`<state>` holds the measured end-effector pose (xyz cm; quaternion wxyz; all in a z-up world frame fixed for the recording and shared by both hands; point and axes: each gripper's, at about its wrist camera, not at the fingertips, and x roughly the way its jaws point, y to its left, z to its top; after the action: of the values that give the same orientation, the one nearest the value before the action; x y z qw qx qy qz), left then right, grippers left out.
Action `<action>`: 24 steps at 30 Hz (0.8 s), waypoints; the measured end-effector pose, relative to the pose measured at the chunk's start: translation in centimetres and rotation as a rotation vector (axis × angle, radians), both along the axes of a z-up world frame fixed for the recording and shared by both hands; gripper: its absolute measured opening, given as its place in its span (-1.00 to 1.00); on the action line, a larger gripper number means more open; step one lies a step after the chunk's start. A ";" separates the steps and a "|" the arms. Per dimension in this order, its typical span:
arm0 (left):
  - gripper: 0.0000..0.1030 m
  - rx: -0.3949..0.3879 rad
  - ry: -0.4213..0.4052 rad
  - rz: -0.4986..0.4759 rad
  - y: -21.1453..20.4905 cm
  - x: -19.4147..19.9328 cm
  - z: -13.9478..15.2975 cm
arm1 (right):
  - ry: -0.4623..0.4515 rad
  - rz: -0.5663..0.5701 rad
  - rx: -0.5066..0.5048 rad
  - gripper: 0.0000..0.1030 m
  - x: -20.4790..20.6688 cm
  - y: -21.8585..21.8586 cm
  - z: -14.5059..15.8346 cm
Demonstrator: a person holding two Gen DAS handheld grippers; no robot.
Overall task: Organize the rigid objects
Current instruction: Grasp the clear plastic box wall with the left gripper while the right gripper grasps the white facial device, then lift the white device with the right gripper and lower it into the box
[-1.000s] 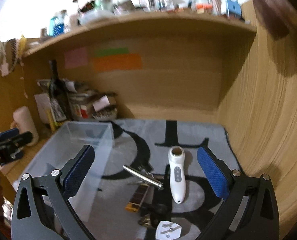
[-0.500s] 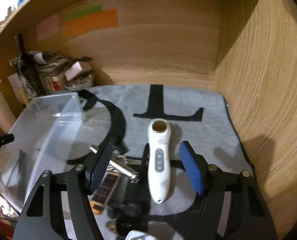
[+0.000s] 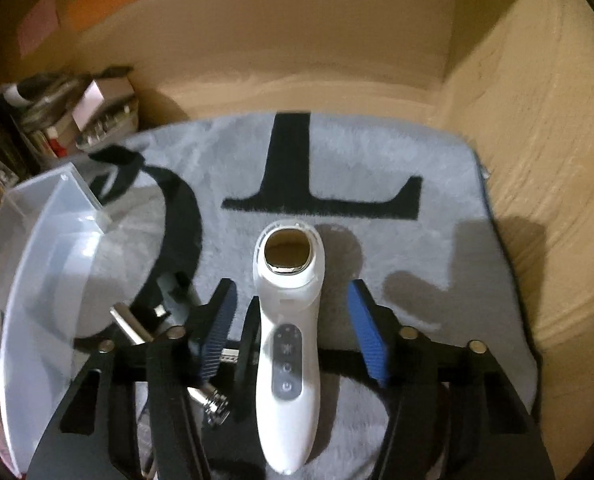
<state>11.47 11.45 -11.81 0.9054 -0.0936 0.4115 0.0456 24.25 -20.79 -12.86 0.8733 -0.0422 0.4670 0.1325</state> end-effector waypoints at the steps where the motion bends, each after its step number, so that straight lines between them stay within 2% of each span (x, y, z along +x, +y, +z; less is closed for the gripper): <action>1: -0.80 0.002 -0.001 -0.002 0.0 0.1 0.0 | 0.018 0.011 -0.002 -0.15 0.3 0.2 -0.4; 6: -0.81 0.008 0.000 -0.009 0.1 0.2 -0.1 | 0.075 0.032 -0.040 -0.32 1.4 0.9 -2.3; 12: -0.80 -0.001 0.007 -0.007 0.2 0.3 -0.1 | 0.040 0.025 -0.036 -0.32 0.9 0.7 -1.6; 16: -0.81 0.007 0.009 -0.006 0.1 0.3 -0.1 | -0.020 0.018 -0.016 -0.32 -0.4 0.4 0.1; 24: -0.80 0.009 0.013 -0.008 0.1 0.4 0.0 | -0.173 0.018 0.038 -0.33 -3.6 0.6 5.4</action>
<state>11.84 11.51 -11.86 0.9033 -0.0875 0.4176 0.0446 20.66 -20.24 -7.44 0.9097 -0.0413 0.3870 0.1449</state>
